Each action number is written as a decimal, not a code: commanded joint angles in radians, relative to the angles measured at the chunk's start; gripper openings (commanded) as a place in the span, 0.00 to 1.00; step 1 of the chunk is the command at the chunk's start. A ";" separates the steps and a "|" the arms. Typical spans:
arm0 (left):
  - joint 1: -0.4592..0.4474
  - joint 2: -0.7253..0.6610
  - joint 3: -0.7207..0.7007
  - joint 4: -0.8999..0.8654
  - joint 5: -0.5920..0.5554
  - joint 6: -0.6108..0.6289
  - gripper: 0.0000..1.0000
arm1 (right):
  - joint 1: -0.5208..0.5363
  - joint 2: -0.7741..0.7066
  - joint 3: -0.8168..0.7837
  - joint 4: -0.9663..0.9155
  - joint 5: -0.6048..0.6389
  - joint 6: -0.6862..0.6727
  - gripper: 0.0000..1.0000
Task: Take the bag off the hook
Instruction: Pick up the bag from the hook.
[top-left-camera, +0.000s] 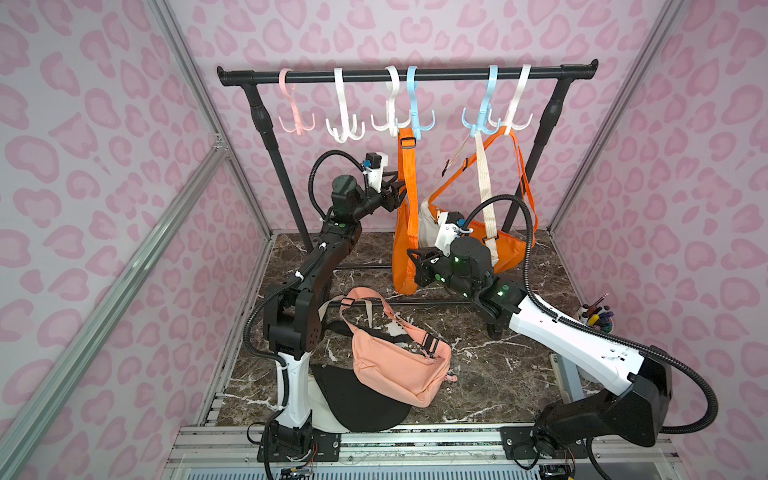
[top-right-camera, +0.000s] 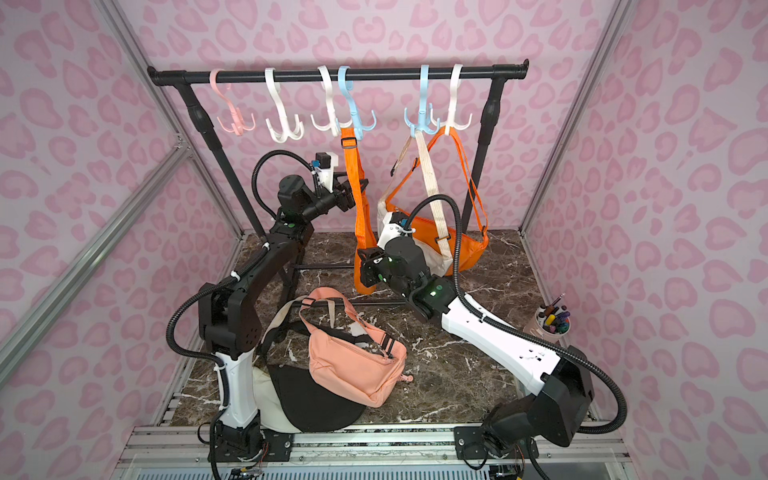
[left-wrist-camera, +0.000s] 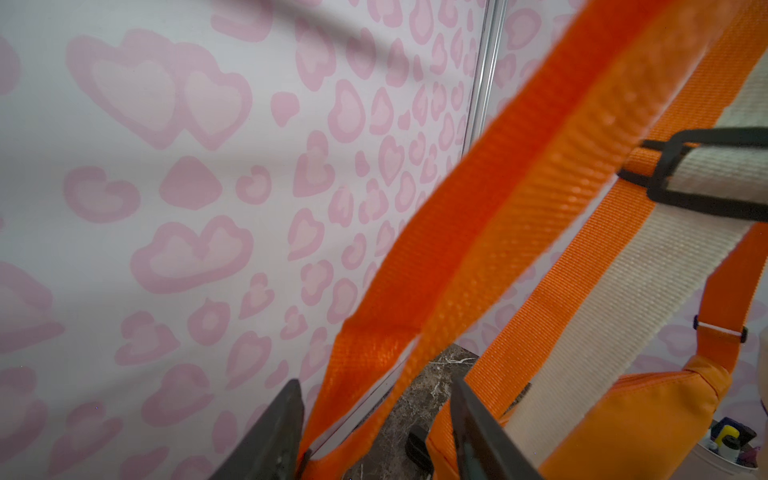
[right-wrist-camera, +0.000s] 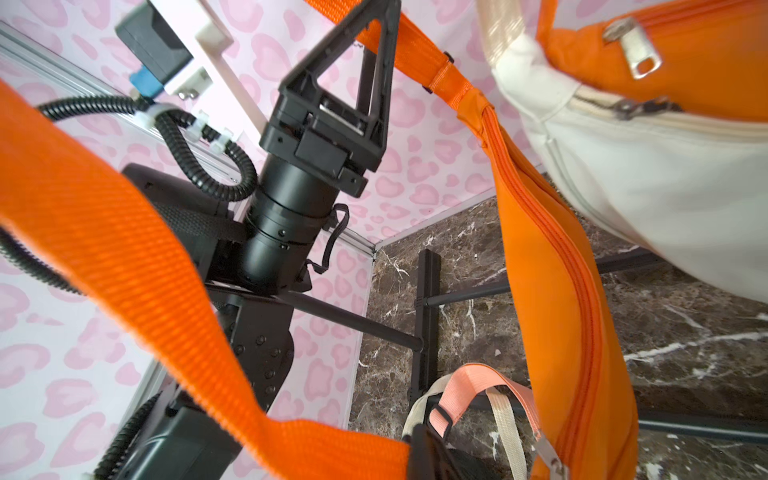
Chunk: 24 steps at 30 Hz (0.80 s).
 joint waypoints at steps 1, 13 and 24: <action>-0.001 -0.001 0.008 0.032 0.027 -0.008 0.42 | -0.017 -0.022 -0.013 -0.028 0.019 0.014 0.00; -0.001 -0.118 -0.087 0.011 -0.042 -0.041 0.05 | -0.058 -0.093 0.020 -0.122 0.075 0.034 0.00; -0.001 -0.291 -0.203 -0.021 -0.151 -0.064 0.04 | -0.055 -0.107 0.132 -0.201 0.083 0.054 0.00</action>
